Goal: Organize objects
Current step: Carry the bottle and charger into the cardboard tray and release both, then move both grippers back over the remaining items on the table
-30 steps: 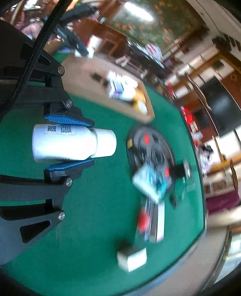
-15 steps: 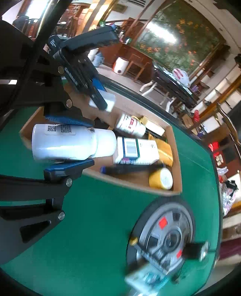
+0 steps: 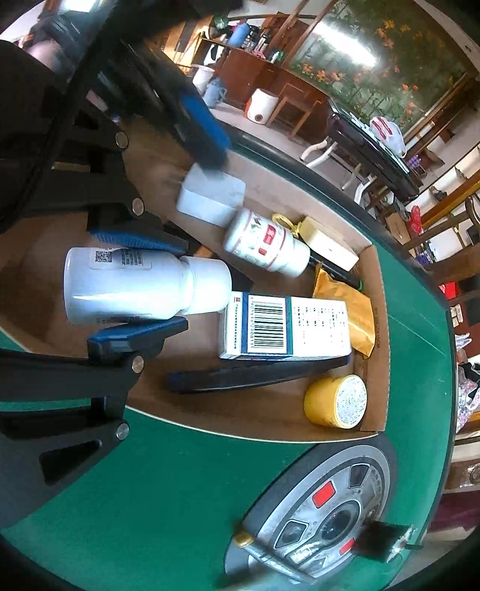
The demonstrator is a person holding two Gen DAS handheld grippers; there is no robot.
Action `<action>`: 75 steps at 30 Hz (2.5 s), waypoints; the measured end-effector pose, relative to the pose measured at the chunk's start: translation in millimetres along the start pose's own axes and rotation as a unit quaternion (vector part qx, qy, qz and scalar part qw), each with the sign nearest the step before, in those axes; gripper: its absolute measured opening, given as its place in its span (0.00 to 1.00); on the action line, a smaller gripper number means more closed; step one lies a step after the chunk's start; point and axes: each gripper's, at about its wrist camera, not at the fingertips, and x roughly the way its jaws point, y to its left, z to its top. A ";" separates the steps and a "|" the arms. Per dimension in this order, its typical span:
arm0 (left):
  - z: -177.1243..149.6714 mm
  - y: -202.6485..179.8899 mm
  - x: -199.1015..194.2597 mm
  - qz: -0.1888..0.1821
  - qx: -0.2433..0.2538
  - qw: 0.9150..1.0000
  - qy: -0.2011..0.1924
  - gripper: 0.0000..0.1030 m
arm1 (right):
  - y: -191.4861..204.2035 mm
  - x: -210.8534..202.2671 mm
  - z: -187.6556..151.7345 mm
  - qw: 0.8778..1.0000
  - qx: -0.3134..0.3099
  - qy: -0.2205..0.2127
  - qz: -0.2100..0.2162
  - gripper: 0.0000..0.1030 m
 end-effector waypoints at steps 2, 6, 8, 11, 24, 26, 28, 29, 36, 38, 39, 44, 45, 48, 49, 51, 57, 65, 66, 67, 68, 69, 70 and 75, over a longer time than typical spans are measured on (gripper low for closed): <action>-4.7 0.3 -28.9 -0.008 -0.009 1.000 -0.026 0.53 | 2.0 -1.9 0.3 1.000 -0.006 -0.006 -0.010 0.31; -4.4 1.2 -75.8 0.003 0.002 0.997 -0.073 0.55 | 6.9 -4.6 1.6 0.999 -0.022 -0.020 -0.017 0.31; -3.2 1.2 -94.7 0.016 0.001 0.995 -0.100 0.63 | 6.8 -6.4 0.4 0.999 -0.025 -0.027 -0.026 0.31; -1.4 0.7 -113.9 0.014 -0.013 0.992 -0.128 0.64 | 5.1 -11.5 -3.2 0.999 -0.029 -0.029 -0.017 0.33; -3.6 -51.1 -125.7 -0.011 0.019 0.991 -0.131 0.65 | -10.7 -94.3 -29.6 0.984 -0.030 -0.174 -0.019 0.63; -5.2 -59.7 -126.1 -0.024 0.021 0.991 -0.127 0.65 | -18.5 -107.8 -37.1 0.981 -0.023 -0.191 -0.030 0.68; -6.1 -68.7 -125.0 -0.037 0.021 0.992 -0.116 0.65 | -27.3 -118.3 -45.0 0.978 -0.014 -0.202 -0.040 0.68; -6.4 -73.7 -123.5 -0.046 0.021 0.993 -0.111 0.65 | -35.7 -125.7 -48.3 0.978 -0.011 -0.206 -0.045 0.68; -18.9 -117.8 -138.0 -0.073 0.062 0.990 -0.101 0.65 | -76.5 -159.8 -65.0 0.967 0.030 -0.237 -0.082 0.68; -22.7 -126.8 -142.3 -0.077 0.070 0.989 -0.105 0.65 | -87.9 -169.2 -68.3 0.965 0.040 -0.246 -0.083 0.68; -23.4 -130.2 -142.5 -0.081 0.071 0.989 -0.104 0.65 | -92.0 -173.5 -70.4 0.964 0.045 -0.250 -0.084 0.68; -25.6 -149.3 -123.2 -0.114 0.064 0.989 -0.073 0.71 | -107.2 -198.7 -91.7 0.955 0.060 -0.267 -0.110 0.68; -26.3 -153.9 -116.7 -0.126 0.062 0.988 -0.060 0.71 | -110.4 -203.5 -96.7 0.953 0.064 -0.270 -0.119 0.68; -32.2 -171.2 -95.7 -0.164 0.060 0.984 -0.017 0.71 | -128.1 -218.8 -112.1 0.947 0.081 -0.278 -0.137 0.68; -36.4 -182.2 -88.1 -0.173 0.062 0.983 -0.003 0.71 | -135.6 -225.3 -118.7 0.944 0.089 -0.279 -0.149 0.69; -38.9 -191.6 -75.6 -0.180 0.066 0.981 0.017 0.71 | -150.4 -238.3 -130.5 0.937 0.109 -0.284 -0.169 0.69; -39.1 -195.6 -38.9 -0.168 0.057 0.982 0.059 0.70 | -192.5 -269.0 -148.6 0.918 0.160 -0.293 -0.215 0.74; -22.7 -197.2 -4.4 -0.080 0.131 0.987 0.049 0.70 | -234.8 -268.7 -84.1 0.927 0.168 -0.289 -0.168 0.74; -19.9 -202.5 -0.1 -0.078 0.141 0.986 0.052 0.70 | -239.6 -264.5 -72.6 0.930 0.169 -0.289 -0.155 0.74; -16.9 -210.3 5.7 -0.076 0.155 0.984 0.053 0.70 | -245.1 -259.5 -59.6 0.932 0.169 -0.289 -0.140 0.74; -14.8 -214.6 9.7 -0.074 0.164 0.982 0.054 0.70 | -249.3 -254.9 -50.6 0.933 0.172 -0.291 -0.128 0.74; -12.5 -225.2 17.0 -0.067 0.179 0.980 0.057 0.70 | -253.9 -249.3 -41.0 0.933 0.176 -0.291 -0.119 0.74; -9.9 -232.9 24.1 -0.064 0.190 0.978 0.062 0.70 | -260.8 -242.5 -30.4 0.934 0.183 -0.287 -0.109 0.74; 1.1 -272.2 66.8 -0.074 0.241 0.965 0.075 0.70 | -281.7 -216.6 -17.8 0.939 0.198 -0.276 -0.051 0.74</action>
